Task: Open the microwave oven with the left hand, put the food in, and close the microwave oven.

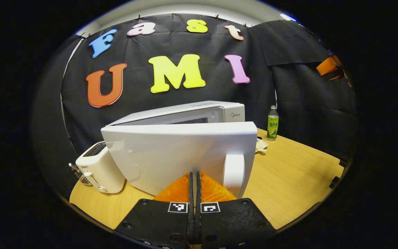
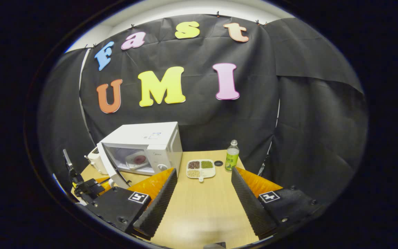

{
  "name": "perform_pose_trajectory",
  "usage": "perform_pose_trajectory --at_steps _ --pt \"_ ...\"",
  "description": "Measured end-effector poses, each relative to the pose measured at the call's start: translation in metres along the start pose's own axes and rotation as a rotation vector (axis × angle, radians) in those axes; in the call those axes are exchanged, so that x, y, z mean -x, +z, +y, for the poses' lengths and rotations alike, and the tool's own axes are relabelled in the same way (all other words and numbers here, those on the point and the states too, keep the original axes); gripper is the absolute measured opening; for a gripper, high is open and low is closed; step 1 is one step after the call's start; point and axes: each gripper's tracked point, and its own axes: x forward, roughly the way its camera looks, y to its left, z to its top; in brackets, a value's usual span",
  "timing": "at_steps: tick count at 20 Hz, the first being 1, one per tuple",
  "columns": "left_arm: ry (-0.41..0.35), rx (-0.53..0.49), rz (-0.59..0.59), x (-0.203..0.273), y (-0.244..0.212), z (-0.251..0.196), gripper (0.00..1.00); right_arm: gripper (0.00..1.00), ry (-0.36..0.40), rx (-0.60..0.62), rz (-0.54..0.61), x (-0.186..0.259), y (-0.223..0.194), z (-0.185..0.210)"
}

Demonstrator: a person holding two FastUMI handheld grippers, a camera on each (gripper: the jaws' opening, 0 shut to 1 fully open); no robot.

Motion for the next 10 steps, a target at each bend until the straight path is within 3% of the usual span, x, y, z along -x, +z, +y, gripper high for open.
perform_pose_trajectory --at_steps 1,2,3,6,7,8,10 --pt "-0.006 -0.001 -0.002 -0.005 0.003 -0.004 0.0 0.92 -0.006 0.0 0.0 0.0 0.001 -0.002" --pt "-0.011 -0.003 -0.005 -0.012 0.005 -0.007 0.1 0.92 -0.01 -0.002 -0.002 0.0 0.002 -0.004" --pt "-0.016 -0.001 -0.004 -0.017 0.006 -0.009 0.0 0.92 -0.014 -0.005 -0.002 0.0 0.002 -0.005" --pt "-0.031 0.024 0.001 -0.034 0.006 -0.018 0.0 0.92 -0.021 -0.011 0.001 -0.002 0.004 -0.008" --pt "-0.033 0.029 0.003 -0.038 0.008 -0.02 0.0 1.0 -0.021 -0.012 0.0 -0.002 0.005 -0.008" --pt "-0.036 0.031 0.0 -0.042 0.01 -0.022 0.0 0.92 -0.02 -0.014 -0.001 -0.002 0.006 -0.008" --pt "-0.036 0.031 -0.002 -0.053 0.013 -0.023 0.0 0.92 -0.023 -0.013 -0.005 0.0 0.007 -0.009"
